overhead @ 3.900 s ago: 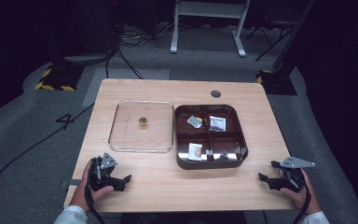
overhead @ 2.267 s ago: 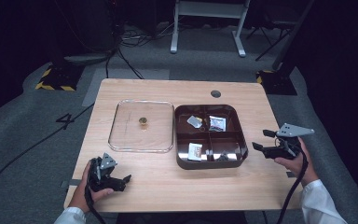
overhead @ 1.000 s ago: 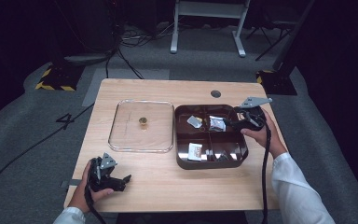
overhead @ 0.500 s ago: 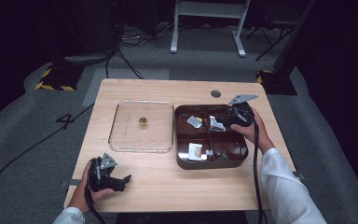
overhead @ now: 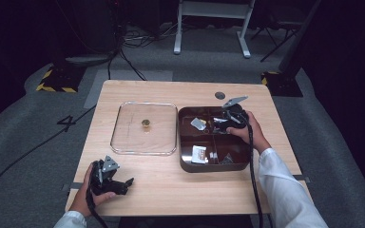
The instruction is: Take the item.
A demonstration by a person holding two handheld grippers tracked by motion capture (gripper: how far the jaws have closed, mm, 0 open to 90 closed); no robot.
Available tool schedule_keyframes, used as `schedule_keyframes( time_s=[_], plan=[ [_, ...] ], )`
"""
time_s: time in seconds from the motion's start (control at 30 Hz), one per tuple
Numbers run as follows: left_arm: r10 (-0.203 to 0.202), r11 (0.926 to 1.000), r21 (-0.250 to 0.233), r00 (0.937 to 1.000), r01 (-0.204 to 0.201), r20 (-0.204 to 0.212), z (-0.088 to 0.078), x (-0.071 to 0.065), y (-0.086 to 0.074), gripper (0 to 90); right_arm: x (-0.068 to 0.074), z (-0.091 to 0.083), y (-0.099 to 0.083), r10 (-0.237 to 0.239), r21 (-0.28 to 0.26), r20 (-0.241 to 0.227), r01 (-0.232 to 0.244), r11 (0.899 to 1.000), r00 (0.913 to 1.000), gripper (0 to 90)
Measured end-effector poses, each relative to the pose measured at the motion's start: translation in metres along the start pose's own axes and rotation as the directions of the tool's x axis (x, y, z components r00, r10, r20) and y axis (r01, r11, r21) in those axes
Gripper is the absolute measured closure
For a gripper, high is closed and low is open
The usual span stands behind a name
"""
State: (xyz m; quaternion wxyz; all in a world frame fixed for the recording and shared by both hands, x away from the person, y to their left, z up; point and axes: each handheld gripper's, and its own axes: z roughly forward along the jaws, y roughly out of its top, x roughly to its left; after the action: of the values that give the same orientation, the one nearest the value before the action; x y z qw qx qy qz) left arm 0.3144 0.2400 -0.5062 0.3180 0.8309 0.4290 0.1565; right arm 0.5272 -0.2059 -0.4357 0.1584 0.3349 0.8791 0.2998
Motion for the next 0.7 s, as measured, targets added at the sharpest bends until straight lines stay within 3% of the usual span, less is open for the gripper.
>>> schedule_keyframes(
  time_s=[0.2,0.33,0.5,0.53,0.6,0.7],
  plan=[
    [0.0,1.0,0.0,1.0,0.0,-0.002,0.0,0.0,0.0,0.4,-0.004,0.019,-0.001,0.006,0.082,-0.006,-0.005,0.997,1.0,43.6],
    [0.0,1.0,0.0,1.0,0.0,-0.002,0.0,0.0,0.0,0.4,-0.004,0.03,0.002,0.012,0.159,0.013,-0.014,0.987,0.9998,41.1],
    [0.0,1.0,0.0,1.0,0.0,-0.002,0.0,0.0,0.0,0.4,-0.005,0.034,0.004,0.029,0.194,0.028,-0.034,0.98,0.9992,38.1],
    [0.0,1.0,0.0,1.0,0.0,-0.002,0.0,0.0,0.0,0.4,-0.004,0.038,0.004,0.026,0.231,0.031,-0.033,0.972,0.9992,35.9],
    [0.0,1.0,0.0,1.0,0.0,-0.002,0.0,0.0,0.0,0.4,-0.003,0.041,0.004,0.012,0.253,0.043,-0.022,0.967,0.999,34.5],
    [-0.001,1.0,0.0,1.0,0.001,-0.002,0.0,0.0,0.0,0.4,-0.004,0.041,0.004,0.025,0.256,0.044,-0.036,0.966,0.9987,34.4]
  ],
)
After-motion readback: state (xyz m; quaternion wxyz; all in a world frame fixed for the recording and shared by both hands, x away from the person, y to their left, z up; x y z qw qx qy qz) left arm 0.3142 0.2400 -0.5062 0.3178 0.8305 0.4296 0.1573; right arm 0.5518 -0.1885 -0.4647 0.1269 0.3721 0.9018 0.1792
